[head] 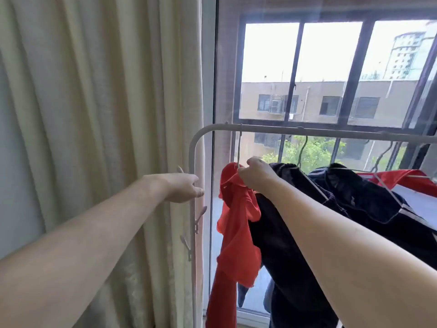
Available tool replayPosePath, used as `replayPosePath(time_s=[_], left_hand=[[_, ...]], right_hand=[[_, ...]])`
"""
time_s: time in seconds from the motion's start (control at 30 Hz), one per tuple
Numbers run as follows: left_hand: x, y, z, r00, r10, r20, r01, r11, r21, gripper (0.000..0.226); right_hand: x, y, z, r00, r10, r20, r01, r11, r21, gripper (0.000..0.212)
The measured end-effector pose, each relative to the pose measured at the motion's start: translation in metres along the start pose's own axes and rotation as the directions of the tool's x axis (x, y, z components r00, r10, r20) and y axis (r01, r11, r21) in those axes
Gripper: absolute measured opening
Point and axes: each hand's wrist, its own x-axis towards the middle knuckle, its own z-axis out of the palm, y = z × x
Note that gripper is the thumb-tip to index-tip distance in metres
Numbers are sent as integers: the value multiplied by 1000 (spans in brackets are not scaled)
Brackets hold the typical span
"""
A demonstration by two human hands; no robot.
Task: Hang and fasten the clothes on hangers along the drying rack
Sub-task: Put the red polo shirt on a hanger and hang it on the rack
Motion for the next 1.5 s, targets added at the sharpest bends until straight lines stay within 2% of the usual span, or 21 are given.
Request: replayPosePath(time_s=[0.1,0.17,0.3,0.5,0.63,0.77,1.0,1.2,1.3,1.5], left_hand=[[20,0,-1,998,58,-11,-57,998,40,57],[30,2,-1,996,78,52,-82,994,75,55],[45,-1,-5,983,96,154,-119,983,143,46],[61,-9,-5,969,125,214,-159,976,149,45],[64,-8,-9,964,120,238,-159,975,154,44],[65,-8,-15,973,128,191,-159,975,158,41],[72,-5,-11,978,154,140,-175,973,153,41],[83,-1,-23,981,187,-55,-184,982,46,28],[91,3,-26,980,180,-89,-180,984,10,25],[106,3,-18,986,155,-64,-155,988,6,21]], right_hand=[[26,-7,8,998,-32,-47,28,995,-97,28],[41,-10,15,998,-31,-56,22,987,-159,18],[68,-7,24,998,-7,-63,-7,975,-222,17],[80,0,30,997,70,-18,-72,974,-213,31],[82,-3,32,988,155,29,-151,983,-101,23],[75,-6,28,976,209,52,-205,975,-81,14],[77,5,27,972,231,-32,-229,972,42,11],[86,1,2,982,161,-95,-155,986,66,27],[91,-7,-6,985,145,-94,-143,989,27,27],[97,-4,14,991,126,-44,-131,982,-134,22]])
